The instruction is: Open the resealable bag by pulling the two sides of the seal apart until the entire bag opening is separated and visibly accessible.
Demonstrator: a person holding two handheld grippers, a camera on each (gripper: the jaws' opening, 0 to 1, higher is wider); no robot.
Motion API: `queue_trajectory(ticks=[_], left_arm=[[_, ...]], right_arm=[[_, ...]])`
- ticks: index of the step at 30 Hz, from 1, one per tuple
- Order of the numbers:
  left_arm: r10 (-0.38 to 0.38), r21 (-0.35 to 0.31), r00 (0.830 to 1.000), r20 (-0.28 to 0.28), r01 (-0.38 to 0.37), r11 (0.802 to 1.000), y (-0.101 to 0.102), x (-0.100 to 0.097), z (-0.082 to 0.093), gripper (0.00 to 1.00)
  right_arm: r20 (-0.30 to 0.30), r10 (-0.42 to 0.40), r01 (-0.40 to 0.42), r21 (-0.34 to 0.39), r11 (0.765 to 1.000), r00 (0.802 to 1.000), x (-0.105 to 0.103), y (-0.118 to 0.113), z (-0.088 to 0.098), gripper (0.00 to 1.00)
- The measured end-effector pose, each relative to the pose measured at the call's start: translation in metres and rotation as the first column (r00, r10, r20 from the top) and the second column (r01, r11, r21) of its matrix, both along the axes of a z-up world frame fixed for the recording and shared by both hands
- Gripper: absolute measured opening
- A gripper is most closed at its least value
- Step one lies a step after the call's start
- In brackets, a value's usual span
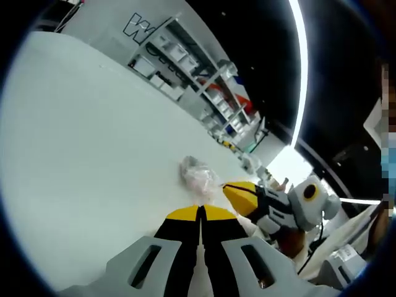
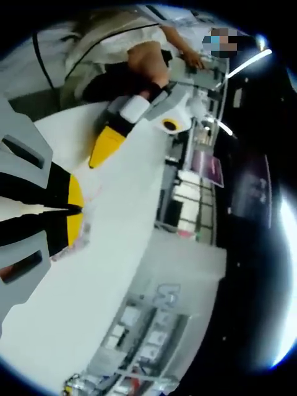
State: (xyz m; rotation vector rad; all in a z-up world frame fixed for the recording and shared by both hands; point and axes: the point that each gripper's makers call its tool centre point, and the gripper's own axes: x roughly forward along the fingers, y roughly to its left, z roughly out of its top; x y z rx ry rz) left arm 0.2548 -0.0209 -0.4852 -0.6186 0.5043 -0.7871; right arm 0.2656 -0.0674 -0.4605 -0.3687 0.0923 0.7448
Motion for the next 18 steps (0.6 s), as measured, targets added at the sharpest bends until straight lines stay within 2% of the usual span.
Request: queue_trajectory(ticks=[16,18], left_arm=[[0.000,0.001,1.000,0.004,0.000,1.000,0.0001,-0.0002,0.0000,0.01],[0.000,0.002,1.000,0.005,0.000,1.000,0.0001,-0.0002,0.0000,0.01]], right_arm=[[0.050,0.014,-0.009,-0.106,0.994,0.999,-0.0003,0.0051,-0.0015,0.00],[0.071,0.011,-0.002,-0.126,0.992,0.997,-0.0001,0.0054,-0.0008,0.06]])
